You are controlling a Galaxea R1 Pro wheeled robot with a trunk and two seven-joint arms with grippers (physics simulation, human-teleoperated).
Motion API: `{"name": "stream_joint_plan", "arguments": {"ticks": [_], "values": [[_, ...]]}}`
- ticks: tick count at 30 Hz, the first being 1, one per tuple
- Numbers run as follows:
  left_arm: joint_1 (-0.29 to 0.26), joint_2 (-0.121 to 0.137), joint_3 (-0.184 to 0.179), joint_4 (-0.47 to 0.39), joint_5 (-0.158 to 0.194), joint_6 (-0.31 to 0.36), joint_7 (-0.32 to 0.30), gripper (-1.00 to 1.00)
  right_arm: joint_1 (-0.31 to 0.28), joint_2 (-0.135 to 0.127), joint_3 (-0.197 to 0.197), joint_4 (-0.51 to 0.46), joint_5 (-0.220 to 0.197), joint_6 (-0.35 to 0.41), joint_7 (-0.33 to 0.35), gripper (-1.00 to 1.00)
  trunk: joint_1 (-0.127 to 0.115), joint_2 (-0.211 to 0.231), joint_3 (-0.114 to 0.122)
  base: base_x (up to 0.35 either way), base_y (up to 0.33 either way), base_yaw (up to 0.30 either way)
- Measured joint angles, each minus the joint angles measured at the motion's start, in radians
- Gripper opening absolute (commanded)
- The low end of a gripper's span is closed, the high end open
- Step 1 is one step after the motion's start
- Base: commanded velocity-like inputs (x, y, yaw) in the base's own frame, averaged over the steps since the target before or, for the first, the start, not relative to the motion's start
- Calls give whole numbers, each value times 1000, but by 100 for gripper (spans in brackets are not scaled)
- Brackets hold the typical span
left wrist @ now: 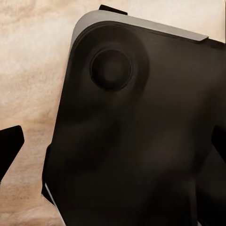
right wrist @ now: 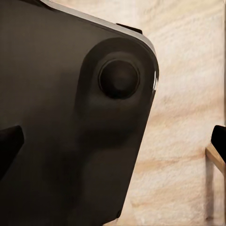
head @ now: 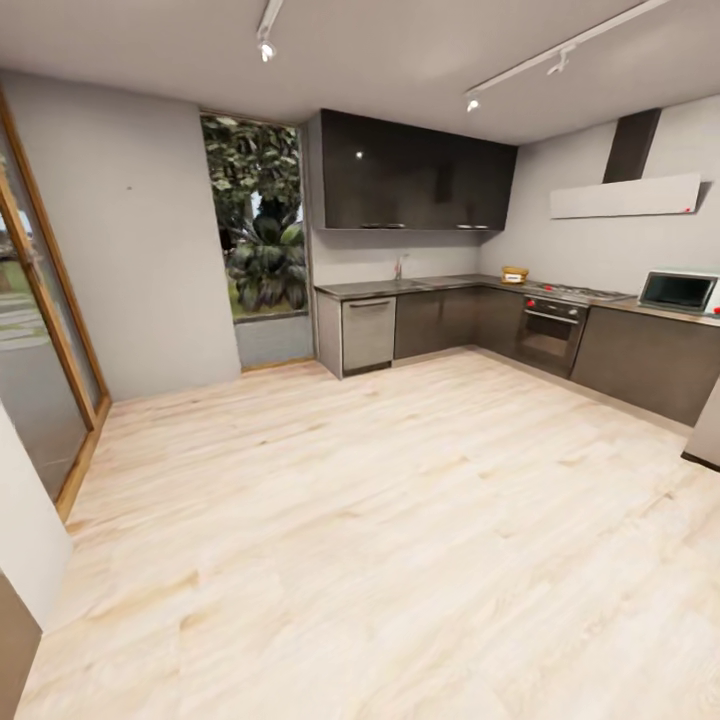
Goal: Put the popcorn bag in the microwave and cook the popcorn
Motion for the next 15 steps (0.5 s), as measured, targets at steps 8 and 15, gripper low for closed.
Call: {"name": "stream_joint_plan", "arguments": {"ticks": [8, 15], "values": [[0, -1, 0, 1, 0, 0, 0, 100, 0, 0, 1, 0, 2, -1, 0, 100, 0, 0, 0, 326, 0, 0], [0, -1, 0, 0, -1, -10, 0, 100, 0, 0, -4, 0, -7, -2, 2, 100, 0, 0, 0, 326, 0, -162]]}}
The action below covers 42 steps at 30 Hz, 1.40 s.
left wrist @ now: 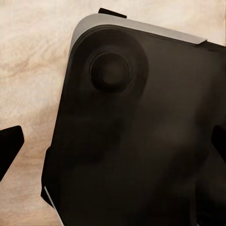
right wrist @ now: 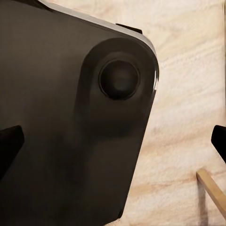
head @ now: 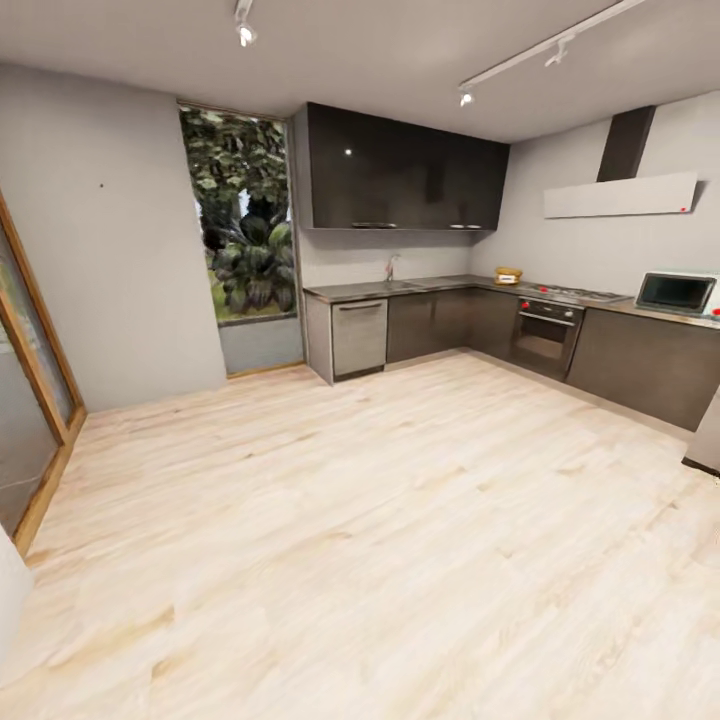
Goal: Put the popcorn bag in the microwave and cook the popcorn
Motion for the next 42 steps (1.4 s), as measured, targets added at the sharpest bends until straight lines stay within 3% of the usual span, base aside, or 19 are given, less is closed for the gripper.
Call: {"name": "stream_joint_plan", "arguments": {"ticks": [13, 23, 34, 42], "values": [[0, 0, 0, -1, -1, -4, 0, 100, 0, 0, 0, 0, -2, 2, 1, 100, 0, 0, 0, 306, 0, -285], [0, 1, 0, -10, -2, -5, 0, 100, 0, 0, 0, 0, -2, 2, 2, 100, 1, 0, 0, 46, 0, -288], [0, 1, 0, -10, 22, -5, 0, 100, 0, -2, -1, 0, -4, 3, 11, 100, 1, 0, 0, 2, 0, -290], [0, 1, -1, 0, 25, -3, 0, 100, 0, 0, 0, 0, -2, 2, 9, 100, 0, 0, 0, 269, 0, -99]]}}
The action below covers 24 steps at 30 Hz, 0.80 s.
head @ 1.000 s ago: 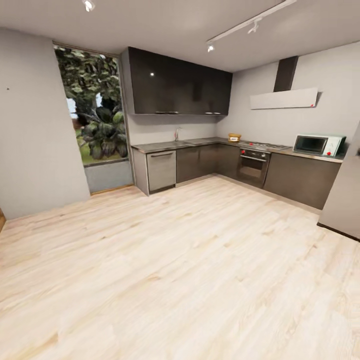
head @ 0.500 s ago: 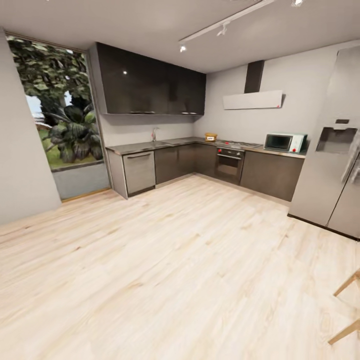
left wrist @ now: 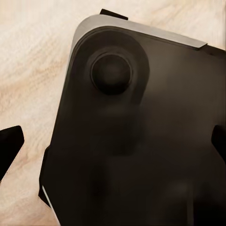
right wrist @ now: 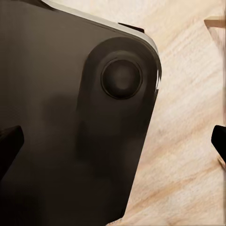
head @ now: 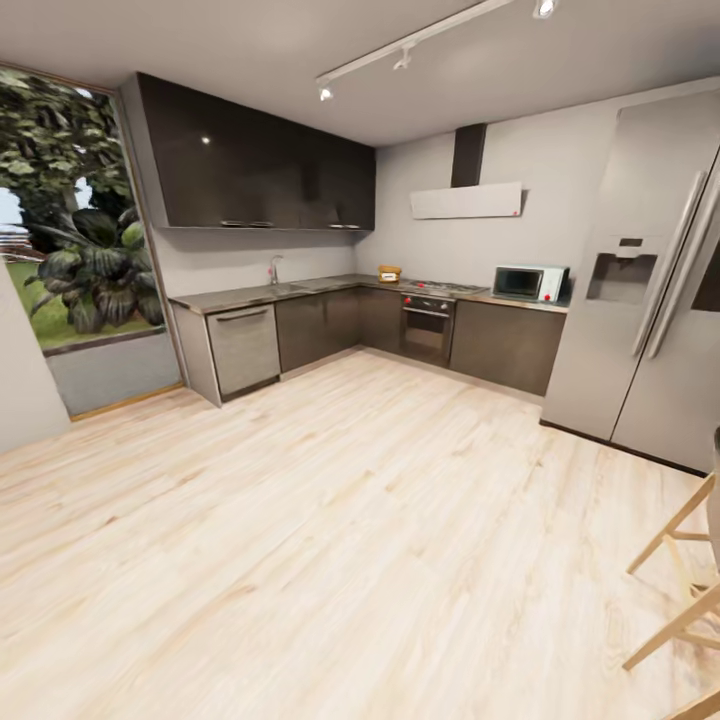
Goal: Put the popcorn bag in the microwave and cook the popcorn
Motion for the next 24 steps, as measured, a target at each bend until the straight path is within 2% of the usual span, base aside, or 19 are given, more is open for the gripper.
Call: {"name": "stream_joint_plan", "arguments": {"ticks": [13, 24], "values": [[0, 0, 0, 1, 0, 0, 0, 100, 0, -1, -1, 0, 0, 0, 1, 100, 0, 0, 0, 324, 0, -9], [0, 0, 0, 0, 0, 0, 0, 100, 0, 0, -2, 0, 0, 0, 2, 100, 0, 0, 0, 325, 0, -260]]}}
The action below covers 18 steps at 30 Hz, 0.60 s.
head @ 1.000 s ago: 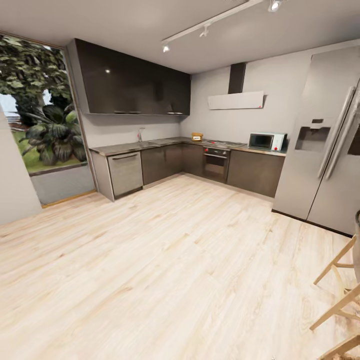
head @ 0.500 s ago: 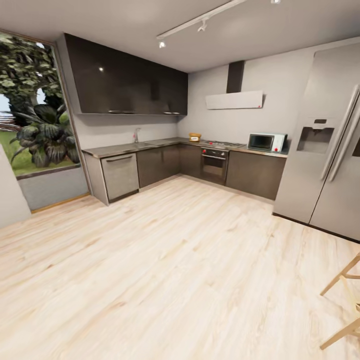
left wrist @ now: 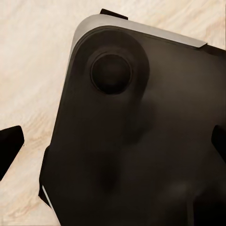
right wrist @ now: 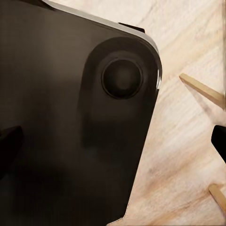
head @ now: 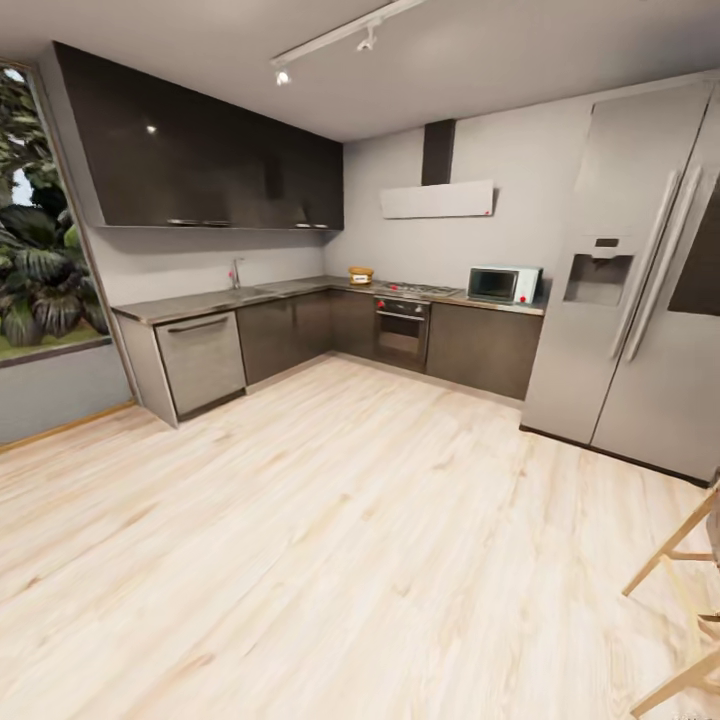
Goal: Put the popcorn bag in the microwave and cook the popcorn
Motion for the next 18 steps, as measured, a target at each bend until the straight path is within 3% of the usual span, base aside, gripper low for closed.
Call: {"name": "stream_joint_plan", "arguments": {"ticks": [13, 18], "values": [[0, 0, 0, 0, 0, 0, 0, 100, 0, 0, 0, 0, 0, 0, 0, 100, 0, 0, 0, 325, 0, -284], [0, 0, 0, 0, 0, 0, 0, 100, 0, 0, 2, 0, 0, 0, 0, 100, 0, 0, 0, 325, 0, -30]]}}
